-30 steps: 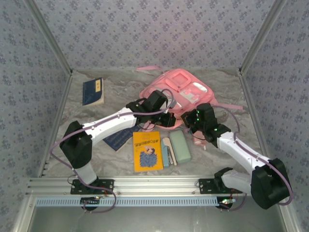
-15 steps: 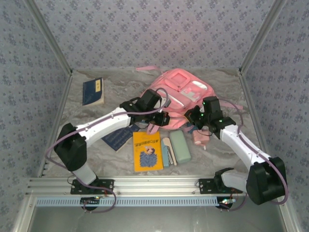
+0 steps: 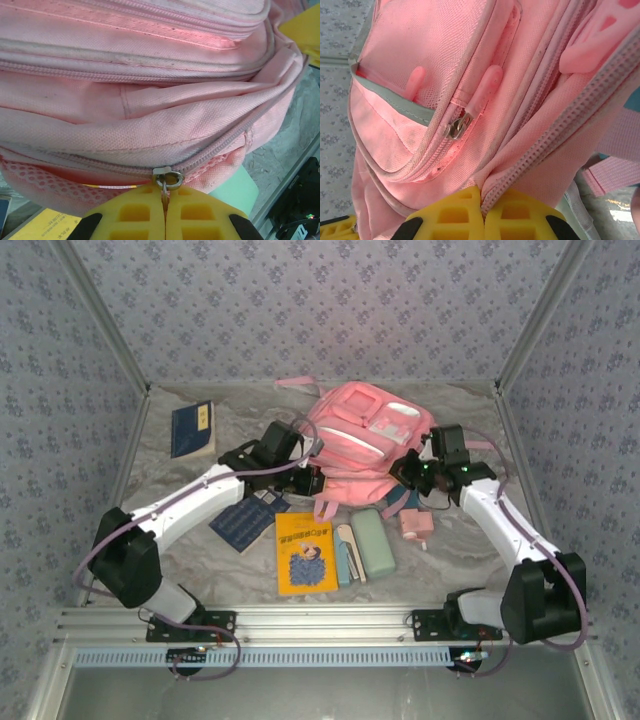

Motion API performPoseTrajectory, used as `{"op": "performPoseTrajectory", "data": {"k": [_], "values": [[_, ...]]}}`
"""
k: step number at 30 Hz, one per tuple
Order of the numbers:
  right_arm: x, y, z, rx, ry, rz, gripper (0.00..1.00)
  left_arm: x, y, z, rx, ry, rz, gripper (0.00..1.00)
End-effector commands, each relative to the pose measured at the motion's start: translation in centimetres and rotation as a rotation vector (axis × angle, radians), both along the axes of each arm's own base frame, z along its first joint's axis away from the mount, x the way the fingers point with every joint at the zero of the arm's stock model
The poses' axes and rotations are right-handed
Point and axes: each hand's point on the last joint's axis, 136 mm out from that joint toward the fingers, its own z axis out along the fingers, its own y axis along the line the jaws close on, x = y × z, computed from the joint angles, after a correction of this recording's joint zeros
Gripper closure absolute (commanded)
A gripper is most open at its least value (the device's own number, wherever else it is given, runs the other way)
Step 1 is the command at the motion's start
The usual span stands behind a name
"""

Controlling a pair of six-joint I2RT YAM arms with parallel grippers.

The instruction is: Pack the student bag

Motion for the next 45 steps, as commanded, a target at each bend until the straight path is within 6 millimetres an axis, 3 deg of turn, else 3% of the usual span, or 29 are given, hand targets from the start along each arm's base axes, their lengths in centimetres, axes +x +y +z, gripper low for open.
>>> {"op": "performPoseTrajectory", "data": {"k": [1, 8, 10, 12, 15, 16, 20, 25, 30, 38, 45], "values": [[2.7, -1.0, 2.1, -0.077, -0.133, 0.021, 1.0, -1.2, 1.2, 2.0, -0.019, -0.023, -0.008, 1.0], [4.9, 1.9, 4.6, -0.07, -0.201, 0.149, 0.99, -2.5, 1.2, 4.3, -0.083, -0.066, -0.016, 1.0], [5.3, 1.1, 4.6, -0.131, -0.172, 0.129, 0.92, -2.8, 1.0, 4.3, -0.091, -0.063, -0.019, 1.0], [4.9, 0.1, 3.9, -0.148, -0.117, 0.071, 0.71, -3.1, 0.5, 3.9, -0.099, -0.054, -0.026, 1.0], [4.5, -1.7, 4.7, -0.172, -0.119, -0.053, 0.56, -3.2, -0.4, 3.4, -0.108, -0.045, -0.039, 1.0], [3.6, -2.2, 3.5, -0.182, -0.076, -0.094, 0.54, -3.2, -0.7, 3.4, -0.112, -0.043, -0.042, 1.0], [0.7, -1.8, 3.8, -0.1, -0.02, -0.165, 0.52, -3.1, -2.3, 3.7, -0.134, -0.044, -0.068, 1.0], [-2.3, 1.9, 4.4, 0.067, -0.009, -0.163, 0.52, -3.3, -3.7, 3.8, -0.133, -0.056, -0.106, 1.0], [-4.4, 5.8, 3.3, 0.12, 0.083, -0.127, 0.51, -3.5, -4.0, 3.3, -0.135, -0.057, -0.106, 1.0], [-4.8, 9.8, 0.4, 0.158, 0.171, -0.111, 0.51, -3.4, -4.1, 3.0, -0.15, -0.064, -0.101, 1.0], [-3.9, 10.8, -2.3, 0.12, 0.212, -0.118, 0.61, -3.5, -4.3, 3.0, -0.155, -0.062, -0.112, 1.0]]}}
